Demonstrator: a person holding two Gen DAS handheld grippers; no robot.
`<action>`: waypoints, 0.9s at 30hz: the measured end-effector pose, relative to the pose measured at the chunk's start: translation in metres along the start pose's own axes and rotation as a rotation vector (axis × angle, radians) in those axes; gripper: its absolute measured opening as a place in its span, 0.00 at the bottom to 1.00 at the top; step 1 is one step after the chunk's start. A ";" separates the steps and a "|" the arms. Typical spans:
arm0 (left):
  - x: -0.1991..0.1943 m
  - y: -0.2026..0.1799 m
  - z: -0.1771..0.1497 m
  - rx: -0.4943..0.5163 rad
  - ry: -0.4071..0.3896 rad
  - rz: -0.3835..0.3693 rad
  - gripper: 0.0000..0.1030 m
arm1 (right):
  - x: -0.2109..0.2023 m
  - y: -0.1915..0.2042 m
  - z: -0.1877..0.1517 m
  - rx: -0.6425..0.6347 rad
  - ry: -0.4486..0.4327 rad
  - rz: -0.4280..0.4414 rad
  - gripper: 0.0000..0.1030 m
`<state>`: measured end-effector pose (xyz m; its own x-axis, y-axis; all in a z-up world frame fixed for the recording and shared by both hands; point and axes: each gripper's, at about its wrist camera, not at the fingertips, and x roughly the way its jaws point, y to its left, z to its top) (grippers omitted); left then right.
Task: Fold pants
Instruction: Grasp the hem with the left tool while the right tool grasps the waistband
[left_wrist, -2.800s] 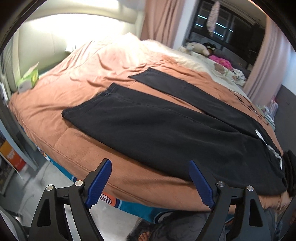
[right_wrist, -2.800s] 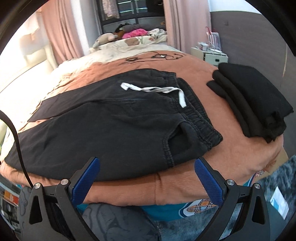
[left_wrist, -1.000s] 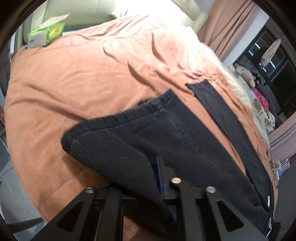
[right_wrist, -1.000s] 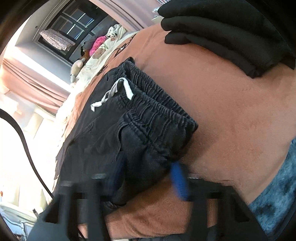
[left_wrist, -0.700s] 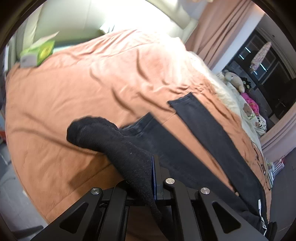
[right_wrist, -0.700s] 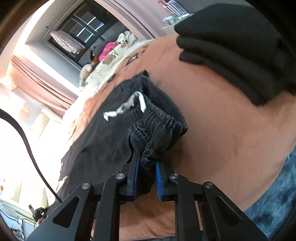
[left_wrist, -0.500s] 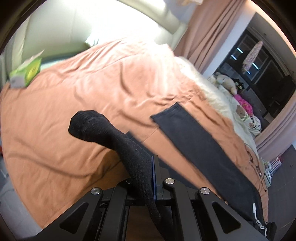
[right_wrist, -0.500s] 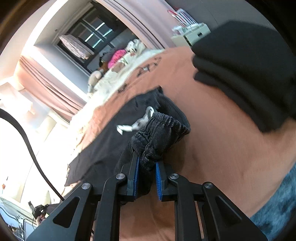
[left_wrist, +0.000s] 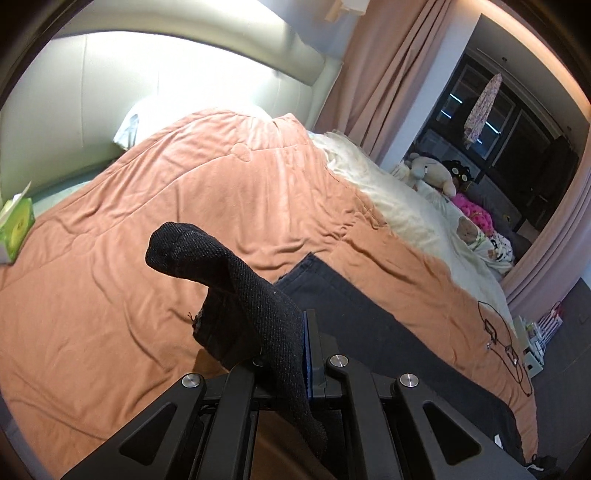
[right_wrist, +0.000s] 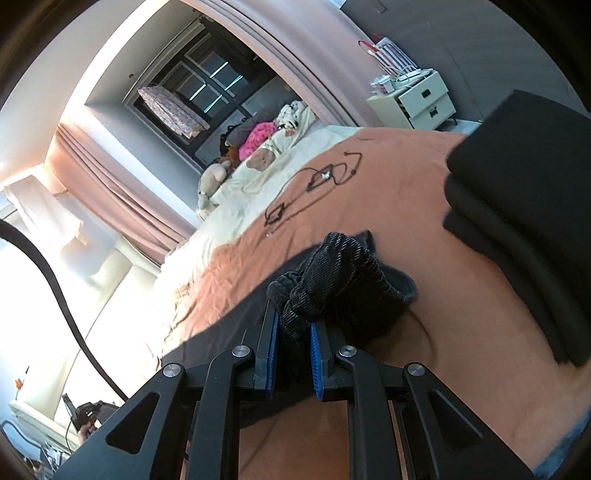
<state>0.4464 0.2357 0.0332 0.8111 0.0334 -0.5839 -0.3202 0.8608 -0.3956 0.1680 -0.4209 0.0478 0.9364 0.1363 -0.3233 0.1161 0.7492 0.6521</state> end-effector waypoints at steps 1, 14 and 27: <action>0.004 -0.003 0.003 0.002 0.000 0.000 0.03 | 0.004 0.000 0.003 0.002 -0.003 0.000 0.12; 0.106 -0.048 0.047 -0.007 0.053 0.046 0.03 | 0.099 0.028 0.048 -0.009 0.007 -0.086 0.12; 0.224 -0.077 0.046 0.033 0.158 0.116 0.03 | 0.211 0.059 0.091 -0.014 0.064 -0.224 0.12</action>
<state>0.6756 0.2001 -0.0344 0.6820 0.0556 -0.7292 -0.3887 0.8722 -0.2971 0.4021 -0.4072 0.0801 0.8647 0.0063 -0.5023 0.3136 0.7742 0.5497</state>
